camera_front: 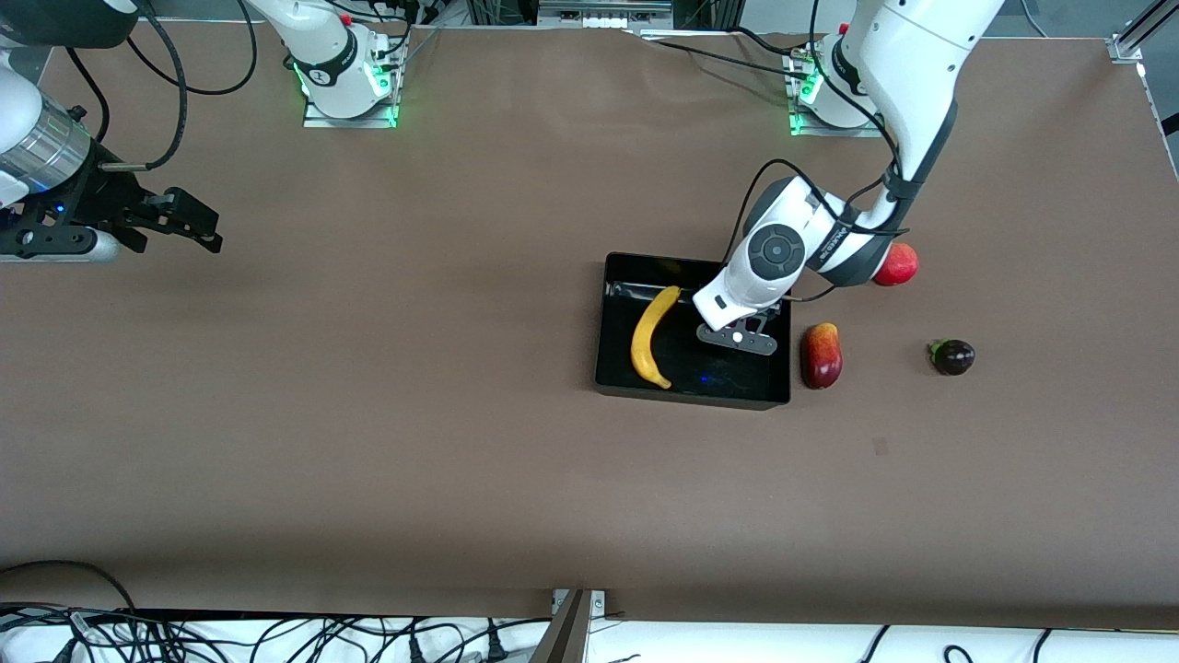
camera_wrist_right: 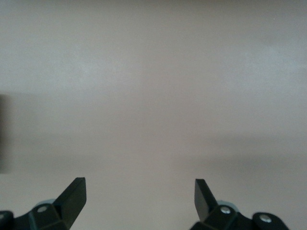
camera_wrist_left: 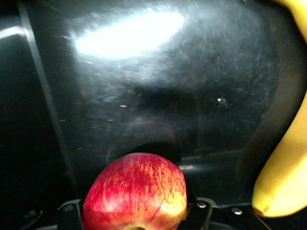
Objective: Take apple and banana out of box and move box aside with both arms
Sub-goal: 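Lift the apple out and set it beside the tray with the left gripper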
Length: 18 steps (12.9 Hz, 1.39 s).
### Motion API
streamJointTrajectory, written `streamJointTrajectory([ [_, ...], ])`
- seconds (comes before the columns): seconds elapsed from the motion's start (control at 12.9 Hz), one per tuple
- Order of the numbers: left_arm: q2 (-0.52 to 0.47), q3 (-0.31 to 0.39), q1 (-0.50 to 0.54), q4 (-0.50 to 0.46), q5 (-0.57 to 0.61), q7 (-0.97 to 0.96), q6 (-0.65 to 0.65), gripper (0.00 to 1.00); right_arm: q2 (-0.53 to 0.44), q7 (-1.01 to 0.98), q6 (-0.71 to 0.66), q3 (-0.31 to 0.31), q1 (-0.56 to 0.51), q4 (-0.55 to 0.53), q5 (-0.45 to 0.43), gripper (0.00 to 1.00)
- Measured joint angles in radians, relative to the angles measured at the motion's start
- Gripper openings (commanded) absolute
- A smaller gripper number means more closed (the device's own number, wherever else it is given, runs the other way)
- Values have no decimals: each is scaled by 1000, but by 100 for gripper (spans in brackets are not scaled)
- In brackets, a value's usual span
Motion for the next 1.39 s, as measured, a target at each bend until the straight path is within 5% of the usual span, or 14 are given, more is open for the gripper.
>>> streamJointTrajectory([
  [0.31, -80, 0, 29, 243, -11, 31, -462, 6, 0, 0, 0, 0, 0, 0, 0, 100],
  [0.46, -102, 2, 86, 276, -10, 125, -564, 10, 0, 0, 0, 0, 0, 0, 0, 100],
  [0.7, -102, 5, 231, 162, -10, 314, -492, 10, 0, 0, 0, 0, 0, 0, 0, 100],
  [1.01, -133, 1, 288, -161, -10, 377, -131, 12, 0, 0, 0, 0, 0, 0, 0, 100],
  [1.08, -138, -2, 286, -229, -10, 377, -58, 20, 0, 0, 0, 0, 0, 0, 0, 100],
  [1.16, -139, -3, 286, -274, -10, 377, -14, 65, 0, 0, 0, 0, 0, 0, 0, 100],
  [1.24, -140, -2, 286, -293, -10, 377, 0, 100, 0, 0, 0, 0, 0, 0, 0, 100],
  [1.39, -144, -2, 287, -297, -7, 378, 3, 100, 0, 0, 0, 0, 0, 0, 0, 100],
])
